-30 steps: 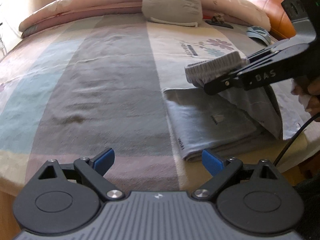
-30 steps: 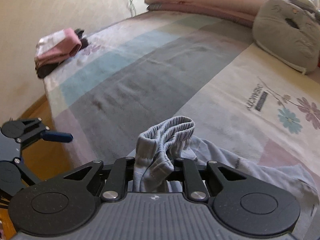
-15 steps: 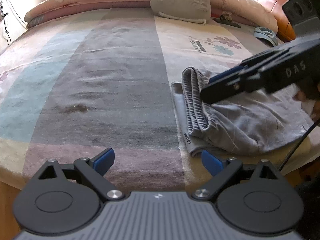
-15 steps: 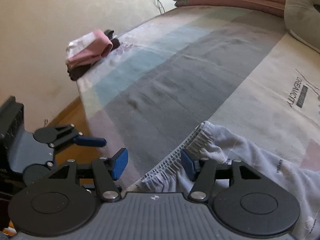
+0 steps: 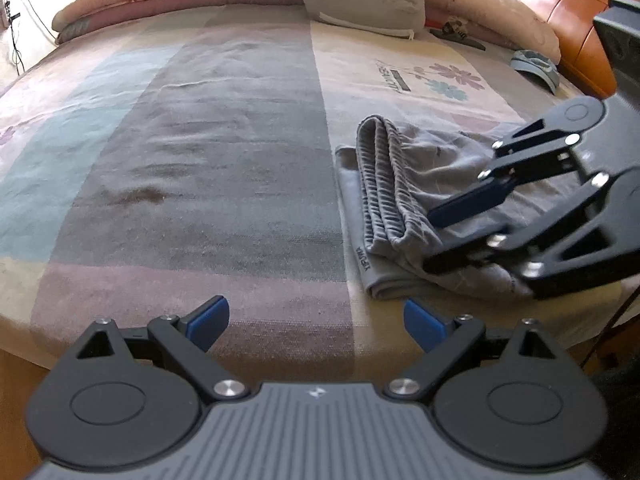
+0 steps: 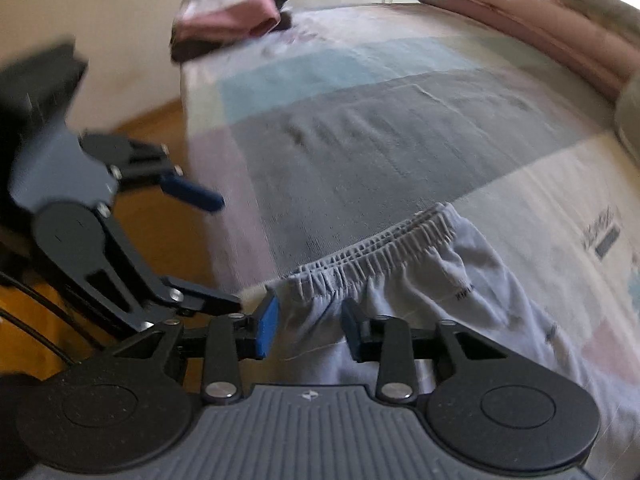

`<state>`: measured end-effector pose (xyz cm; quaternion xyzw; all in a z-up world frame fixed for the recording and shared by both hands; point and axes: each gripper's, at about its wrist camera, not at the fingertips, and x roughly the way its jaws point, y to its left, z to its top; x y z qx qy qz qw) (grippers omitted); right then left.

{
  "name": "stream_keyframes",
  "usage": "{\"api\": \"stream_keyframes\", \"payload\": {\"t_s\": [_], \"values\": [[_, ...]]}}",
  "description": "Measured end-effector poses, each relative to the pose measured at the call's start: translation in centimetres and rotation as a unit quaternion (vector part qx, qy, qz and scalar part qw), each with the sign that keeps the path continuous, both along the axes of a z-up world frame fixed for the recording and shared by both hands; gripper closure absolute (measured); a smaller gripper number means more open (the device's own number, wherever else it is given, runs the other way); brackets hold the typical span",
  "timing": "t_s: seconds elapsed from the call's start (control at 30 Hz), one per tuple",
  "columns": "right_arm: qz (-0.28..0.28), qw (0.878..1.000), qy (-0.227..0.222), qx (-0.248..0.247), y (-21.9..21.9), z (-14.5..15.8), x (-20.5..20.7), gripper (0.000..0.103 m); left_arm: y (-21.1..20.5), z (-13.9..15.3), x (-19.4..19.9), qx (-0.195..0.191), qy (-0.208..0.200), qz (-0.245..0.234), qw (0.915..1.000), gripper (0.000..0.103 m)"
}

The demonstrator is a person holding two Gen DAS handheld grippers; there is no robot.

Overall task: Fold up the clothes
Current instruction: 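Open the right gripper to release the waistband onto the bundle, then move both open tools over the folded bundle on the shirt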

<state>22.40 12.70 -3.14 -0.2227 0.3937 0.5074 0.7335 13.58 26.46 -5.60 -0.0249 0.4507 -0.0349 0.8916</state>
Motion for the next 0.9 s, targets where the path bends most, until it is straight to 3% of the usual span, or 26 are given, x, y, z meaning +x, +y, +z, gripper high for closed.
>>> {"api": "stream_keyframes", "payload": {"t_s": [0.03,0.07,0.23,0.33,0.43,0.57,0.73,0.83,0.9], "values": [[0.002,1.0,-0.008,-0.002,0.1,-0.1,-0.1,0.089,0.1,0.0,-0.2,-0.002,-0.002,0.001,1.0,0.009],[0.005,1.0,-0.014,-0.004,0.2,-0.1,-0.3,0.091,0.2,0.1,-0.3,-0.004,-0.005,0.002,1.0,0.009],[0.008,1.0,-0.008,0.015,0.6,0.6,0.2,0.093,0.5,0.1,-0.6,-0.009,-0.013,0.009,0.9998,0.008],[-0.003,1.0,0.019,0.005,0.9,-0.4,0.9,0.091,0.3,0.2,-0.4,-0.003,-0.015,0.003,0.9999,0.008],[-0.019,0.999,0.04,0.02,-0.6,0.4,1.2,0.088,0.1,1.0,0.0,-0.002,-0.025,-0.013,0.9996,0.008],[-0.105,0.992,0.034,0.057,-6.2,3.0,2.3,0.075,-0.9,2.8,1.8,0.002,-0.052,-0.054,0.9972,0.008],[-0.265,0.963,0.018,0.039,-15.5,3.0,3.1,0.074,-4.5,4.7,5.8,-0.026,-0.091,-0.13,0.9869,0.003],[-0.341,0.939,0.021,0.025,-21.2,1.8,2.8,0.074,-7.5,4.1,8.5,-0.054,-0.09,-0.174,0.9792,0.003],[-0.372,0.927,0.025,0.025,-24.1,1.2,2.3,0.074,-8.7,2.7,10.3,-0.073,-0.078,-0.174,0.9788,0.003]]}}
